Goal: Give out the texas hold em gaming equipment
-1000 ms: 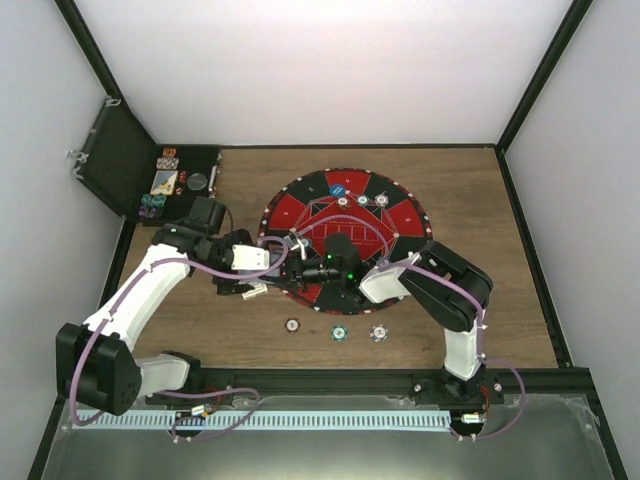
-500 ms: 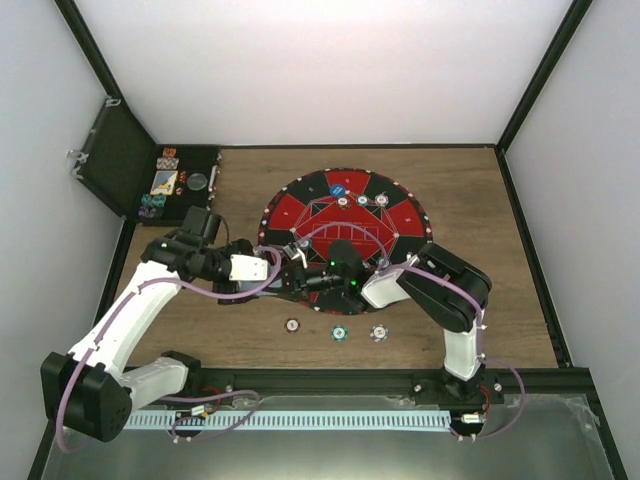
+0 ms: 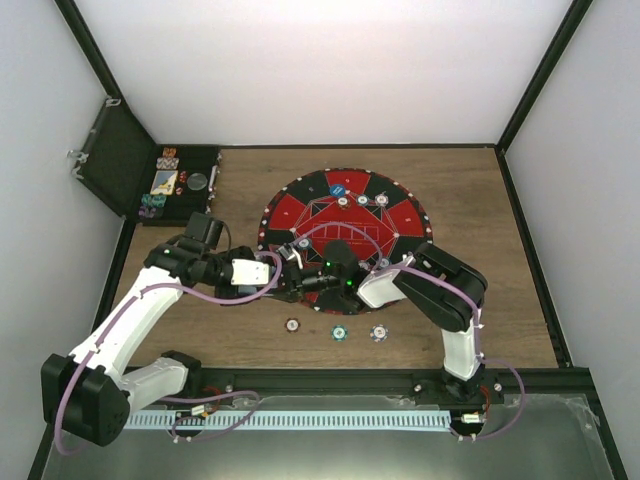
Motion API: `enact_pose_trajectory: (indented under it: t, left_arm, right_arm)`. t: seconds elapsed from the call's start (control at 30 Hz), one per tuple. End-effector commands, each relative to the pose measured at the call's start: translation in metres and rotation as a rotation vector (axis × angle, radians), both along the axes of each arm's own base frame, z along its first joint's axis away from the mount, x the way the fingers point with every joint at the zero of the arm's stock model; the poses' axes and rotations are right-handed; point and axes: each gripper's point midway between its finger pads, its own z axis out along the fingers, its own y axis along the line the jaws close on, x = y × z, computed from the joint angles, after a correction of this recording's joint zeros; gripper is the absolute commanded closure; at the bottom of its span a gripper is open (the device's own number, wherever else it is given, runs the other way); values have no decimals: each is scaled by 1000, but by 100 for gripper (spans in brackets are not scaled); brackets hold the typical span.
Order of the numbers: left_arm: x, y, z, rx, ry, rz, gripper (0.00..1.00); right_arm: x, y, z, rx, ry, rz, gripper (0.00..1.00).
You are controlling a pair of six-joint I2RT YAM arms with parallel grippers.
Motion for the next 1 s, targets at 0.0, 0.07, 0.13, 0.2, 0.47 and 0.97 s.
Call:
enact_pose_trajectory:
  t: [0.0, 0.07, 0.13, 0.2, 0.47, 0.97]
  left_arm:
    - [5, -3, -3, -4, -15, 0, 22]
    - [6, 0, -6, 13, -19, 0, 25]
    - [5, 2, -11, 32, -19, -1, 26]
    - [6, 4, -13, 41, -23, -2, 26]
    - [10, 5, -15, 55, -41, -6, 53]
    - [-3, 6, -12, 52, 8, -16, 70]
  right_arm:
    - [-6, 8, 11, 39, -31, 31, 88]
    - [-6, 8, 10, 38, -30, 33, 88]
    - [-6, 9, 10, 38, -31, 32, 88]
    - [-6, 9, 9, 37, -28, 33, 88]
    - [-6, 10, 7, 34, -26, 38, 83]
    - [3, 20, 14, 53, -30, 23, 63]
